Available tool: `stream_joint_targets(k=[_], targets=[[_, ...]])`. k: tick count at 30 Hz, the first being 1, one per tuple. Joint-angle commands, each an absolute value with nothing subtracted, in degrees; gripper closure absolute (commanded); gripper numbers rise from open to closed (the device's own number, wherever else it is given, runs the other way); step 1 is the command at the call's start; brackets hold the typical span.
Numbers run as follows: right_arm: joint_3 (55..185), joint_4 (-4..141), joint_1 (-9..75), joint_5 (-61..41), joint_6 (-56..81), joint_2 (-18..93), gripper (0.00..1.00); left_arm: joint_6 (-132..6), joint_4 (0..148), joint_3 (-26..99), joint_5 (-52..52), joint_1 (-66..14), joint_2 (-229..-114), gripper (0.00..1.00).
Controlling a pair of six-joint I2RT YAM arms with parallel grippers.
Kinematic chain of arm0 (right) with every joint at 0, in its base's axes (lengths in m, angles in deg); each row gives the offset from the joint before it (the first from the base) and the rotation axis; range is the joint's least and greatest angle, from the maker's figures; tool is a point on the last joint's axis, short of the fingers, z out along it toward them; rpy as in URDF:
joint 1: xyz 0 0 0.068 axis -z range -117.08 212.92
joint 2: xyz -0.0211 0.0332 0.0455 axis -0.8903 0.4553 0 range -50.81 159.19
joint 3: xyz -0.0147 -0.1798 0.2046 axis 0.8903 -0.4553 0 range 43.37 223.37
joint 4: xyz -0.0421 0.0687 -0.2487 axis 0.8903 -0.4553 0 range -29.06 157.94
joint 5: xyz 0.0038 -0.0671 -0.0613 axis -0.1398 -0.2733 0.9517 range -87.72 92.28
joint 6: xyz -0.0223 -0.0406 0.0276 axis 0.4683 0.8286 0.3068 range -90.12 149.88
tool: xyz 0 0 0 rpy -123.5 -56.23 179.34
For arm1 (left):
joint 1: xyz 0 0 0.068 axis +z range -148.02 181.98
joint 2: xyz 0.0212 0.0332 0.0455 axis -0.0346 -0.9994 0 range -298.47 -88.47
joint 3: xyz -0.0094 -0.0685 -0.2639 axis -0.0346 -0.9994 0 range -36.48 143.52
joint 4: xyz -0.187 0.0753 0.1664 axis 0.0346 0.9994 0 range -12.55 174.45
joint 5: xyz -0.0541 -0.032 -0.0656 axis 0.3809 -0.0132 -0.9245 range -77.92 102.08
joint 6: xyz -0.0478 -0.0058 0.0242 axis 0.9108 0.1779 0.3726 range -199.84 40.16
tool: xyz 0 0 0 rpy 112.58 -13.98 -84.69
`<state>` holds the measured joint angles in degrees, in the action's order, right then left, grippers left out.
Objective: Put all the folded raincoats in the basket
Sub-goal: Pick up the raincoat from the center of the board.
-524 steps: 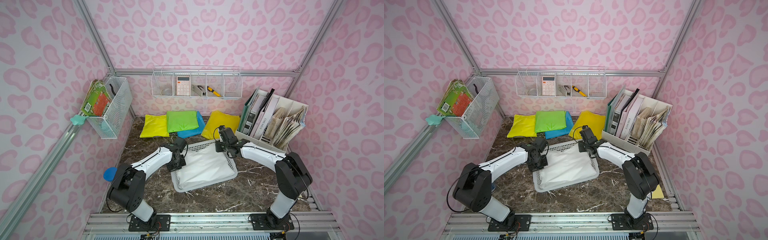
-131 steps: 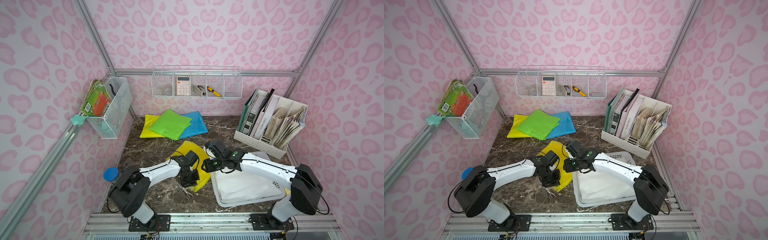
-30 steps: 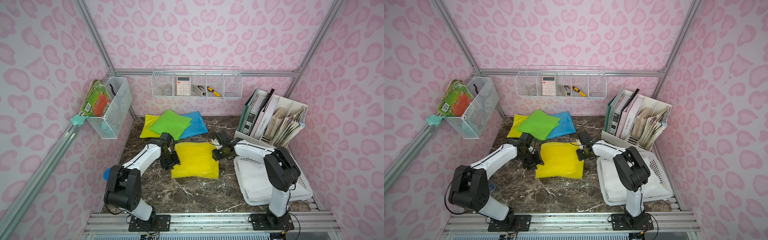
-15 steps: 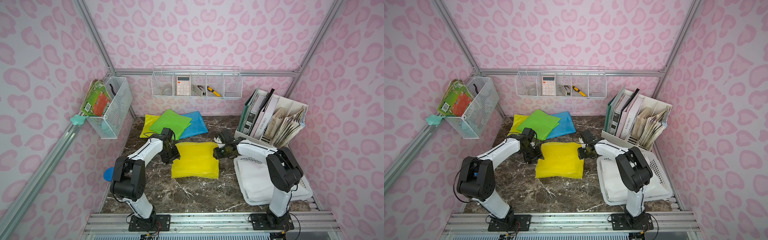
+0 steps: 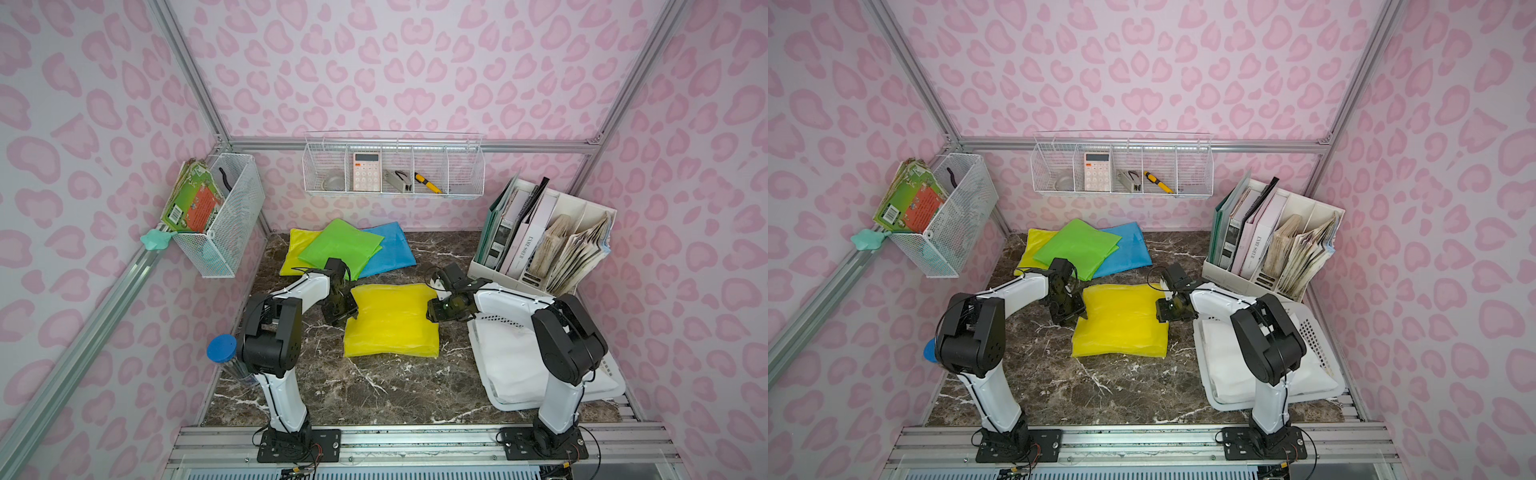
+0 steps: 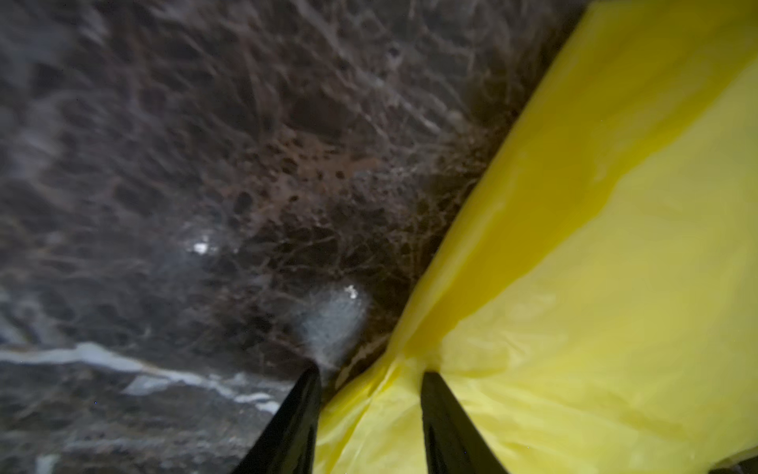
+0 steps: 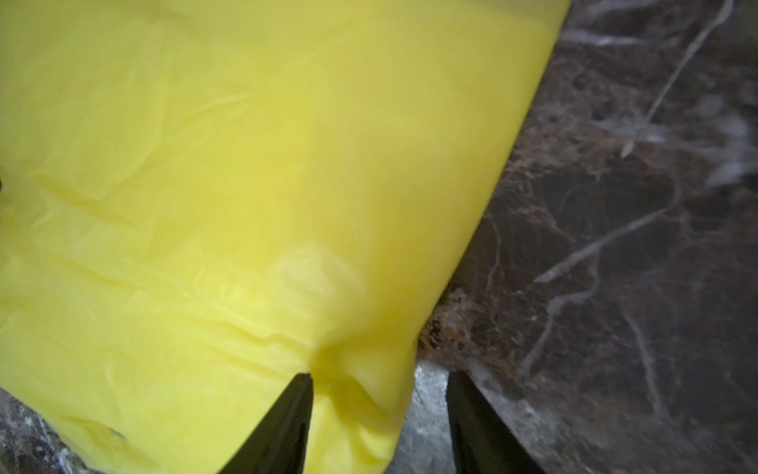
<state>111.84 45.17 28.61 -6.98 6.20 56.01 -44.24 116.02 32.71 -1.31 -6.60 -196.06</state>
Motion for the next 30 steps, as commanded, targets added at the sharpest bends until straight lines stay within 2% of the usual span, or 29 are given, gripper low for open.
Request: stream_joint_targets(k=[1, 6, 10, 12, 23, 30], targets=[[111.50, 45.61, 28.55, -7.13, 6.06, 55.55, 0.44, -45.03, 112.75, 31.76, -5.38, -6.63, -196.73, 0.57], [110.97, 45.79, 28.54, -7.48, 6.23, 55.54, 0.44, -44.95, 113.64, 31.70, -3.84, -6.64, -197.19, 0.71], [110.36, 45.79, 28.52, -7.45, 6.26, 55.41, 0.45, -44.77, 114.70, 32.27, -2.67, -6.66, -196.67, 0.93], [110.27, 45.79, 28.59, -7.39, 6.24, 55.15, 0.45, -44.48, 115.32, 32.28, -1.86, -6.63, -196.03, 1.00], [108.35, 48.31, 28.55, -9.39, 4.89, 51.53, 0.42, -41.22, 124.68, 25.57, 6.62, -6.56, -186.23, 1.00], [106.73, 53.41, 28.71, -17.42, 2.58, 53.69, 0.42, -40.90, 125.06, 22.14, 7.57, -6.55, -184.52, 1.00]])
